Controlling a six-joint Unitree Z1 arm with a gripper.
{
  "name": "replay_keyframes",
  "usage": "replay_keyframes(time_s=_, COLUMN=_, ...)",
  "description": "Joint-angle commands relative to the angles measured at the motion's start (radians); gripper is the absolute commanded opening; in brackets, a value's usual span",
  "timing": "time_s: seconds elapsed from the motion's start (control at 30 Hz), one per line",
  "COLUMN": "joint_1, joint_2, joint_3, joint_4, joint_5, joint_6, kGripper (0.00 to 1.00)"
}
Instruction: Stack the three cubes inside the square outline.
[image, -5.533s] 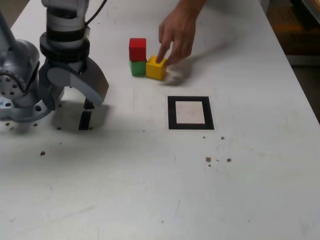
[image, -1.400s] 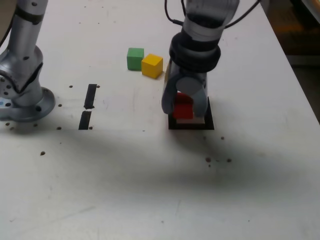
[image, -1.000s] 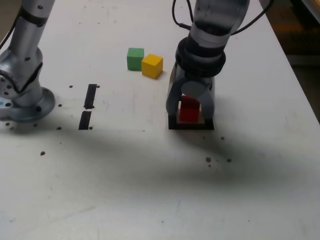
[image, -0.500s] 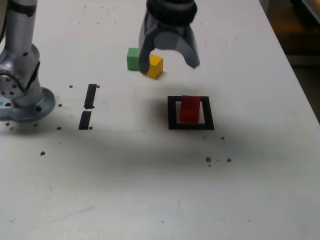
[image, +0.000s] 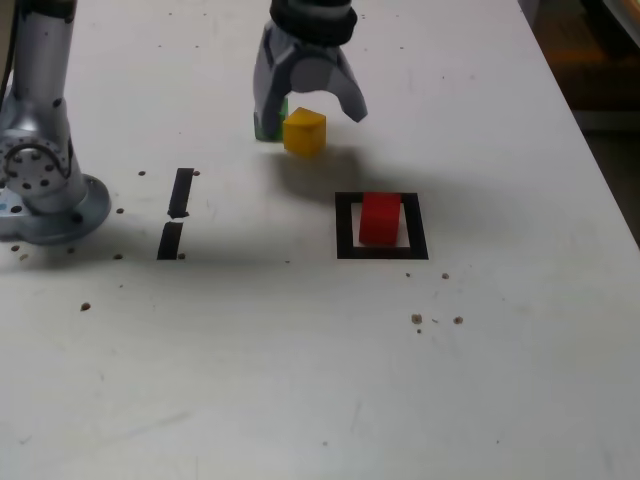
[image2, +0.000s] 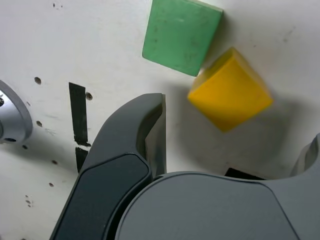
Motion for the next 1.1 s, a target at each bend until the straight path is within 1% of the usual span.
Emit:
replay_keyframes(time_s=0.0, joint_1=0.018, joint_2=-0.004, joint_3=0.032, joint_4=-0.058, joint_5=-0.015, joint_6=0.002, kGripper=1.00)
replay_keyframes(time_s=0.1, joint_1=0.039, joint_2=0.001, joint_3=0.059, joint_4=-0.114, joint_5=-0.021, joint_6=0.009, kGripper=1.00)
replay_keyframes(time_s=0.2, joint_1=0.052, joint_2=0.015, joint_3=0.063, joint_4=-0.139, joint_5=-0.014, joint_6=0.016, kGripper=1.00)
replay_keyframes(time_s=0.4, joint_1=0.073, joint_2=0.045, joint_3=0.059, joint_4=-0.147, joint_5=0.009, joint_6=0.019, kGripper=0.98)
replay_keyframes(time_s=0.67, joint_1=0.082, joint_2=0.064, joint_3=0.048, joint_4=-0.158, joint_5=0.008, joint_6=0.012, kGripper=0.93)
replay_keyframes(time_s=0.73, joint_1=0.085, joint_2=0.065, joint_3=0.047, joint_4=-0.156, joint_5=0.008, joint_6=0.009, kGripper=0.89)
replay_keyframes(time_s=0.8, joint_1=0.089, joint_2=0.068, joint_3=0.043, joint_4=-0.143, joint_5=0.009, joint_6=0.005, kGripper=0.84)
replay_keyframes(time_s=0.83, joint_1=0.091, joint_2=0.070, joint_3=0.040, joint_4=-0.136, joint_5=0.009, joint_6=0.002, kGripper=0.79)
replay_keyframes(time_s=0.9, joint_1=0.095, joint_2=0.071, joint_3=0.037, joint_4=-0.125, joint_5=0.010, joint_6=-0.004, kGripper=0.67)
replay_keyframes(time_s=0.97, joint_1=0.098, joint_2=0.069, joint_3=0.037, joint_4=-0.124, joint_5=0.015, joint_6=-0.012, kGripper=0.53)
replay_keyframes(time_s=1.0, joint_1=0.099, joint_2=0.066, joint_3=0.039, joint_4=-0.128, joint_5=0.019, joint_6=-0.015, kGripper=0.47)
replay_keyframes(time_s=1.07, joint_1=0.099, joint_2=0.059, joint_3=0.042, joint_4=-0.138, joint_5=0.028, joint_6=-0.018, kGripper=0.40)
